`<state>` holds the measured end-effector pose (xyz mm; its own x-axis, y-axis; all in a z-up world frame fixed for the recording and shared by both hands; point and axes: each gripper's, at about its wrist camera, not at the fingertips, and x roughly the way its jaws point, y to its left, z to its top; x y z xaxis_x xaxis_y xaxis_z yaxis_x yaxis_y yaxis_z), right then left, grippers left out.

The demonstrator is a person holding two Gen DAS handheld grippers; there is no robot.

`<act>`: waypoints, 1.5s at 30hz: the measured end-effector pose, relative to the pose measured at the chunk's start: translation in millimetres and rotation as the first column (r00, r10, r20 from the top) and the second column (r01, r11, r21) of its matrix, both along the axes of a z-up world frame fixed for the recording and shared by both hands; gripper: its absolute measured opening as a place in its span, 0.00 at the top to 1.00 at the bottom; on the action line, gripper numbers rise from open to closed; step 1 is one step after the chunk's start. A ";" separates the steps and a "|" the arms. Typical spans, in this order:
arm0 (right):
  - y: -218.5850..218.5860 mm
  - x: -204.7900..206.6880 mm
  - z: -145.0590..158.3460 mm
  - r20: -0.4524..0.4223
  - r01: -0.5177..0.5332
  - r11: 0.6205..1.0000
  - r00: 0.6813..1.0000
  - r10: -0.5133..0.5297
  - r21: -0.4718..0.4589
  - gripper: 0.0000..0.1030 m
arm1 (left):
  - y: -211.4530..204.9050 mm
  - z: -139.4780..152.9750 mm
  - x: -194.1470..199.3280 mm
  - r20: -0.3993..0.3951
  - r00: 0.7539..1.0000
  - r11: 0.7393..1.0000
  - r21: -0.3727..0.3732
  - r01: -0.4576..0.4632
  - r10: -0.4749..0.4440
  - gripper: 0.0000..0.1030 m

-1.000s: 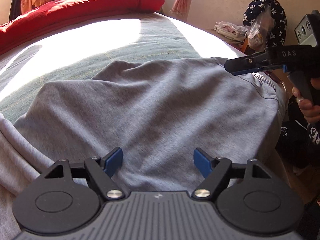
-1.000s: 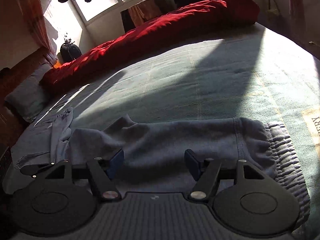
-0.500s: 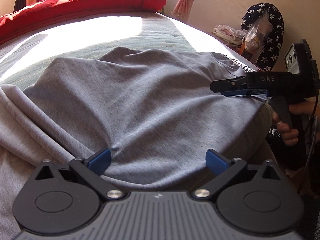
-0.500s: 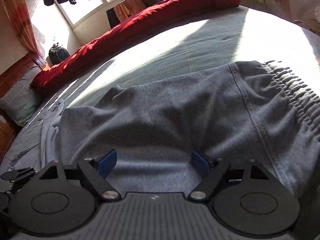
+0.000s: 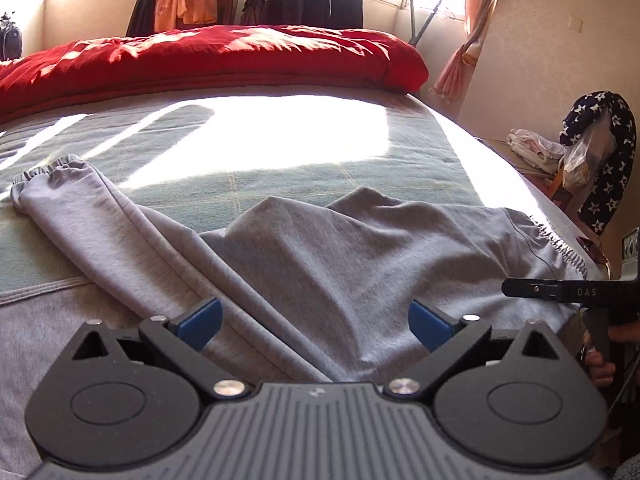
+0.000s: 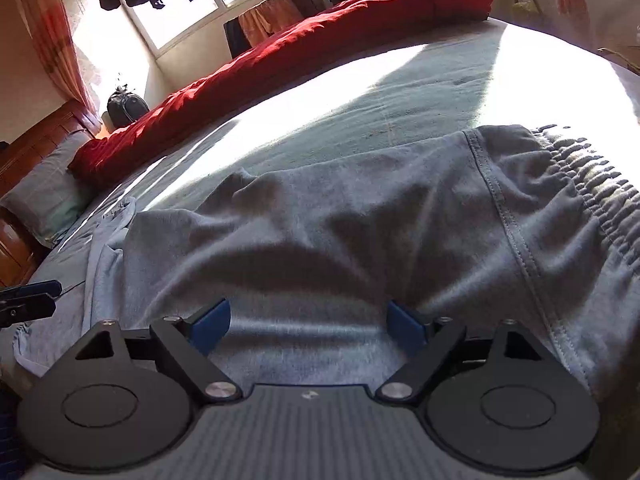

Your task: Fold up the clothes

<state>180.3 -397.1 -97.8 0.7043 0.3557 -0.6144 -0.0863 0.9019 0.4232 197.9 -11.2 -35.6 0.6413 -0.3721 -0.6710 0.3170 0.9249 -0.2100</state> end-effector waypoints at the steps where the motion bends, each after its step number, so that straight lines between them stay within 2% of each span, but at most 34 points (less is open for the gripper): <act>1: 1.3 1.2 4.6 0.003 -0.013 1.000 1.000 0.013 -0.005 0.20 | 6.6 -1.2 2.1 -0.014 1.000 1.000 -0.009 -0.026 0.026 0.05; 5: 20.7 2.8 36.7 0.081 -0.102 0.992 0.991 0.108 -0.075 0.24 | 27.2 -6.4 1.1 -0.032 0.996 0.994 -0.058 -0.090 0.088 0.05; 8: 46.8 3.8 58.2 0.137 -0.213 0.972 0.965 0.226 -0.101 0.36 | 41.7 -9.2 -1.1 -0.041 0.992 0.988 -0.099 -0.122 0.119 0.05; 10: 69.7 5.3 67.9 0.165 -0.313 0.946 0.932 0.324 -0.089 0.64 | 51.2 -9.6 -3.1 -0.043 0.990 0.982 -0.126 -0.142 0.137 0.04; 12: 100.1 8.2 71.0 0.166 -0.414 0.905 0.890 0.425 -0.097 0.72 | 60.7 -8.6 -4.8 -0.046 0.987 0.975 -0.149 -0.162 0.157 0.04; 16: 159.8 14.4 72.0 0.159 -0.573 0.808 0.792 0.589 -0.140 0.75 | 76.5 -7.5 -7.6 -0.051 0.982 0.970 -0.160 -0.185 0.179 0.04; 18: 187.6 19.6 67.3 0.134 -0.618 0.766 0.755 0.641 -0.177 0.75 | 83.6 -8.6 -8.9 -0.061 0.980 0.968 -0.160 -0.194 0.187 0.04; 20: 209.6 27.8 60.3 0.104 -0.641 0.737 0.735 0.670 -0.215 0.75 | 89.7 -11.2 -10.8 -0.069 0.979 0.966 -0.168 -0.199 0.190 0.03; 25: 239.4 48.6 41.1 0.025 -0.655 0.716 0.733 0.679 -0.240 0.74 | 102.9 -18.5 -13.6 -0.083 0.976 0.959 -0.187 -0.212 0.199 0.03; 28: 243.0 59.3 32.5 -0.010 -0.640 0.733 0.755 0.656 -0.230 0.74 | 108.0 -21.6 -11.6 -0.084 0.977 0.958 -0.196 -0.211 0.198 0.03; 35: 251.1 85.2 21.9 -0.065 -0.628 0.759 0.776 0.627 -0.170 0.74 | 116.1 -27.4 -3.6 -0.087 0.979 0.954 -0.224 -0.199 0.184 0.03; 41: 260.8 103.0 17.7 -0.081 -0.636 0.766 0.772 0.631 -0.094 0.75 | 124.4 -31.8 -1.8 -0.098 0.978 0.947 -0.250 -0.202 0.183 0.03; 42: 262.1 103.7 18.7 -0.078 -0.637 0.766 0.771 0.632 -0.089 0.83 | 125.5 -31.7 -2.0 -0.098 0.978 0.946 -0.255 -0.202 0.182 0.03; 43: 263.9 103.4 21.5 -0.070 -0.641 0.763 0.768 0.637 -0.082 0.97 | 126.6 -31.4 -2.2 -0.098 0.979 0.943 -0.263 -0.201 0.181 0.03; 45: 266.7 101.2 28.3 -0.050 -0.649 0.758 0.761 0.647 -0.072 0.97 | 129.4 -30.8 -2.5 -0.103 0.980 0.935 -0.297 -0.196 0.173 0.03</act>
<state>281.5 -130.3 -69.5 0.3105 0.6716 -0.6728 -0.6545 0.6643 0.3610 195.4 118.2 -66.4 0.6712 -0.4456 -0.5924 0.1198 0.8538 -0.5066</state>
